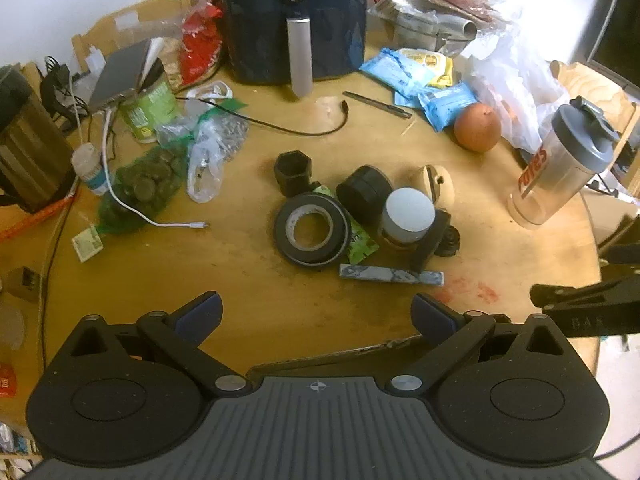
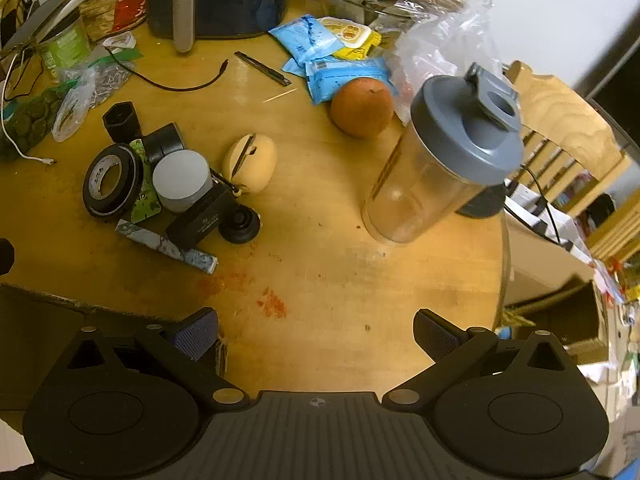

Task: Organize objects
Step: 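Move the right tool toward the white-lidded jar beside the tape rolls, then close the right tool around the white-lidded jar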

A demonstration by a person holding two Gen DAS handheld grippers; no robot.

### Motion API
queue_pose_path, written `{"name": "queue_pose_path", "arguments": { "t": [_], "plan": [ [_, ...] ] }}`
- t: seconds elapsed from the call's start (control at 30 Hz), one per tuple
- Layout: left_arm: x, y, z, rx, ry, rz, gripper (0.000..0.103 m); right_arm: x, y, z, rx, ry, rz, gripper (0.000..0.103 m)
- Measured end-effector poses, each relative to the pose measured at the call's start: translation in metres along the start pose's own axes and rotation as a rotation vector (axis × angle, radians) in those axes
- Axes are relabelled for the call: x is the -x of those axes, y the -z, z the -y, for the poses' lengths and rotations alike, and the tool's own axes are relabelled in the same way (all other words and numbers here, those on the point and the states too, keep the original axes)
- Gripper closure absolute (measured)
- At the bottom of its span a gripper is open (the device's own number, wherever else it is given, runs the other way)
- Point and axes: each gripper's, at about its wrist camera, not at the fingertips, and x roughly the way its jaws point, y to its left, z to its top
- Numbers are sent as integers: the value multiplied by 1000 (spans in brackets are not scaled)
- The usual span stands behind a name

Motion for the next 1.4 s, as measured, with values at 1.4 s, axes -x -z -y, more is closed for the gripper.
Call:
{"name": "queue_pose_path", "arguments": {
  "t": [1.4],
  "plan": [
    [1, 16, -49, 121, 24, -10, 1, -61, -55, -55, 315, -385, 287, 19]
  ]
}}
